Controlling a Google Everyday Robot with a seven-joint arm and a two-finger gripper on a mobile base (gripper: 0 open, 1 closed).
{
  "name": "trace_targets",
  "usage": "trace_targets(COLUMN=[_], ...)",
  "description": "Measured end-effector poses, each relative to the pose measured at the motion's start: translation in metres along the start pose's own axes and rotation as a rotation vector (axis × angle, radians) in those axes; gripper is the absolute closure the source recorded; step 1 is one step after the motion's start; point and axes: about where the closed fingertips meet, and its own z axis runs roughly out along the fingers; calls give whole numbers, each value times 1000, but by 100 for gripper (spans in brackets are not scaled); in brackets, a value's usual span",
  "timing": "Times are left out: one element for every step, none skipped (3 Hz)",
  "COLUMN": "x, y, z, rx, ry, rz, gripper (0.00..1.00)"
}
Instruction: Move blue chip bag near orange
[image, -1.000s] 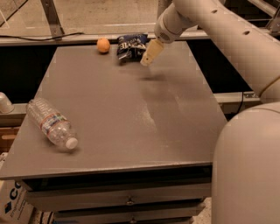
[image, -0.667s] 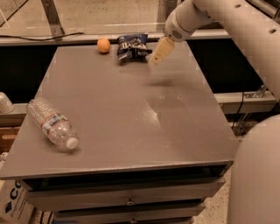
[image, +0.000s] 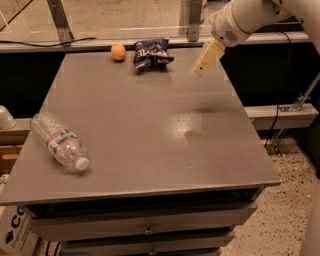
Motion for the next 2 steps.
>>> trace_targets(x=[2, 4], y=[3, 6], z=[-37, -76], rx=[23, 67], ry=[-51, -94], rz=[-19, -37], gripper=[0, 0])
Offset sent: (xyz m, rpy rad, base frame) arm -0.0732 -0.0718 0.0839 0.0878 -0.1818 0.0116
